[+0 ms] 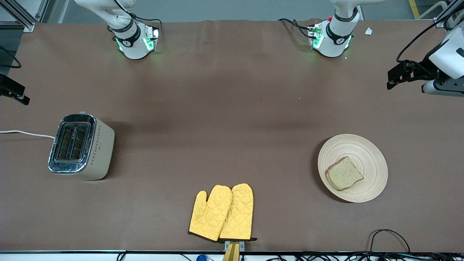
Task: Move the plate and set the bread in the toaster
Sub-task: 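Move the left gripper down toward the wooden plate's rim, then grip the wooden plate's rim with the left gripper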
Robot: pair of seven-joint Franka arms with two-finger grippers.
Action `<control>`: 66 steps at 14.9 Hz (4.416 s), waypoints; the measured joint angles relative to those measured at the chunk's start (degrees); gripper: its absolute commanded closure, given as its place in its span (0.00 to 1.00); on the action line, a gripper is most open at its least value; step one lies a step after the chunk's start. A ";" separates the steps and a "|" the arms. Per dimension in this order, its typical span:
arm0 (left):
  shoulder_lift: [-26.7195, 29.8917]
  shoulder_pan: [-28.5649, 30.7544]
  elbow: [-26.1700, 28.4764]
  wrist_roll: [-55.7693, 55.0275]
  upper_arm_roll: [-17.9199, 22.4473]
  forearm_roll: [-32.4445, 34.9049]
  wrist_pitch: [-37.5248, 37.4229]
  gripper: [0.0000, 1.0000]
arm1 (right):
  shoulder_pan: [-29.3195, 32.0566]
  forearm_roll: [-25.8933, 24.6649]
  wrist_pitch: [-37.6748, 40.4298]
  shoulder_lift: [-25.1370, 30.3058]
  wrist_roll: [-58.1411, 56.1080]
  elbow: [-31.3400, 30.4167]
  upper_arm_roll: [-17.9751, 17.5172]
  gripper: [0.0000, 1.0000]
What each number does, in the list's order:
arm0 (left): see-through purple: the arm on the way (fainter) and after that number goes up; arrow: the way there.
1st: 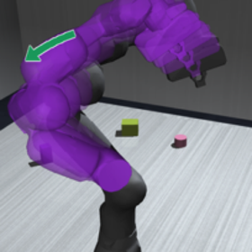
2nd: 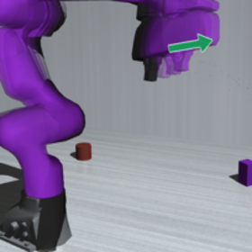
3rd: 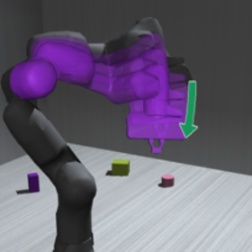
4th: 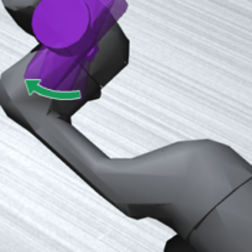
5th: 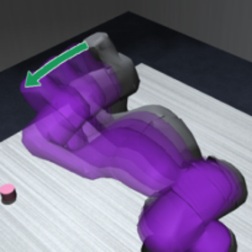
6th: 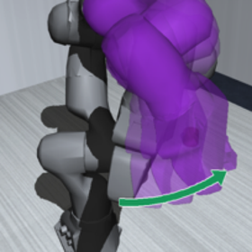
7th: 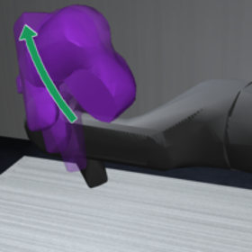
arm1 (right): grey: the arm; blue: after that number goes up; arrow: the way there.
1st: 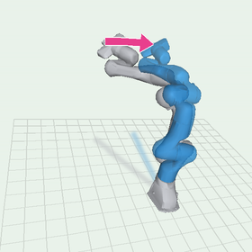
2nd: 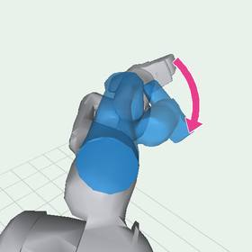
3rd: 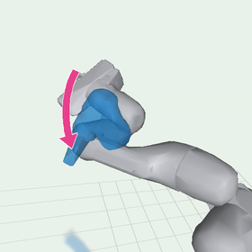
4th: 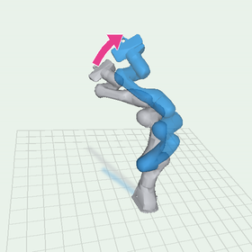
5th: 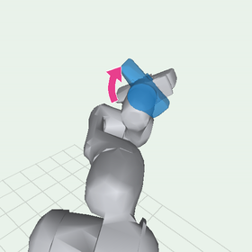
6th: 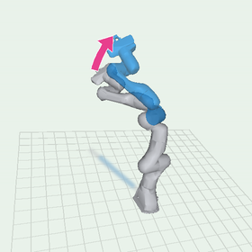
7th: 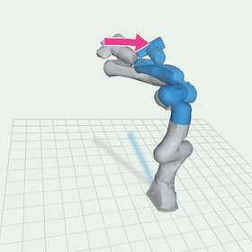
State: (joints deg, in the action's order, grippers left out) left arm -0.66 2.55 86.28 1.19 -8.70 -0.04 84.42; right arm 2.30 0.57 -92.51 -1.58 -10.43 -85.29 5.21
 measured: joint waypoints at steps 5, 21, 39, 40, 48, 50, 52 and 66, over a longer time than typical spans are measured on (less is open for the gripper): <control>-5.33 0.40 -4.84 0.00 0.20 0.00 0.08 0.00 | -0.03 0.00 -2.86 -1.18 -0.11 0.02 -0.06 0.00; -34.04 17.91 -7.01 13.78 0.77 -30.81 8.95 0.00 | 0.37 0.02 -3.35 -3.44 -0.23 0.14 0.18 0.00; -43.60 25.60 -8.13 36.97 2.75 -31.25 22.59 0.00 | -1.09 0.07 7.21 2.22 -0.29 1.23 0.16 0.00; -44.63 26.18 -8.12 38.44 2.92 -31.25 22.84 0.00 | -1.03 0.07 6.22 2.03 -0.29 1.00 0.24 0.00; -49.13 28.71 -8.21 42.25 2.89 -31.26 23.41 0.05 | -1.20 0.07 2.75 0.04 -0.31 0.29 -0.09 0.00; -49.75 28.89 -8.21 43.37 2.88 -31.31 23.41 0.10 | -1.20 0.07 2.99 0.04 -0.31 0.28 -0.08 0.00; -50.49 28.92 -8.20 43.82 2.88 -32.77 23.39 0.11 | -1.20 0.07 3.03 0.04 -0.31 0.28 -0.08 0.00; -53.05 29.91 -8.23 44.87 2.85 -42.93 19.73 0.40 | -2.28 0.12 1.35 0.01 -0.29 -0.13 -0.29 0.00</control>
State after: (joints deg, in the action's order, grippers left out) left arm -53.71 32.45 78.06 46.05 -5.86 -42.98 104.15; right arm 0.02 0.69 -91.16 -1.58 -10.72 -85.42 4.92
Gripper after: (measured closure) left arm 0.313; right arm 0.000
